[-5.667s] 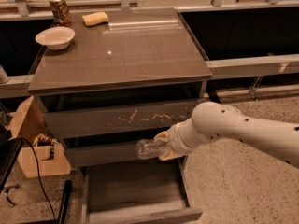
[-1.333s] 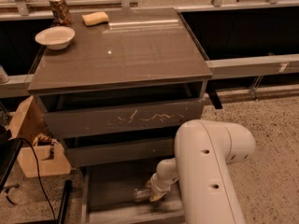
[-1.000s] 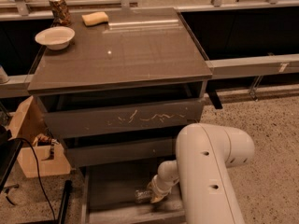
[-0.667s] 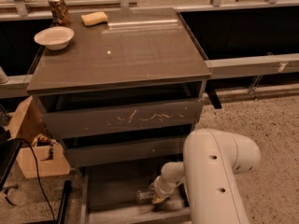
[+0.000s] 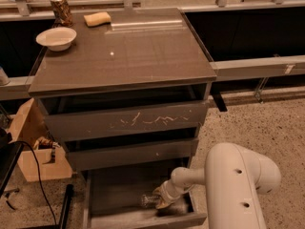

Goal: Place water bottle into bottom drawer

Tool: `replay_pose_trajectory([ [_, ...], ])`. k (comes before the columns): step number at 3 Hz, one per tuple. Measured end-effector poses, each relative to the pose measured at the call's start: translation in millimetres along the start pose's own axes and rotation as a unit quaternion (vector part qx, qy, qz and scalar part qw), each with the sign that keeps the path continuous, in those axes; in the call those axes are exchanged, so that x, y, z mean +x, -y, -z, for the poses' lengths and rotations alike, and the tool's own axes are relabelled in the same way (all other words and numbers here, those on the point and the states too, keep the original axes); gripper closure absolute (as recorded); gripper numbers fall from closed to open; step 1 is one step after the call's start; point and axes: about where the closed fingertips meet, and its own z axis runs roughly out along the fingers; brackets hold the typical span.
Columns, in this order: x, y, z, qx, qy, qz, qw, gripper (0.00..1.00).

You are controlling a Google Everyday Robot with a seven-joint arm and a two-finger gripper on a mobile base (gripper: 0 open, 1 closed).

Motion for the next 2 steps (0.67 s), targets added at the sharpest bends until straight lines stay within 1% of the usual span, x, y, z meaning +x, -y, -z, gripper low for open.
replay_pose_trajectory([
  [1, 2.7, -1.0, 0.2, 0.002, 0.011, -0.002, 0.9999, 0.84],
  [2, 4.7, -2.6, 0.8, 0.003, 0.016, -0.005, 0.9999, 0.63],
])
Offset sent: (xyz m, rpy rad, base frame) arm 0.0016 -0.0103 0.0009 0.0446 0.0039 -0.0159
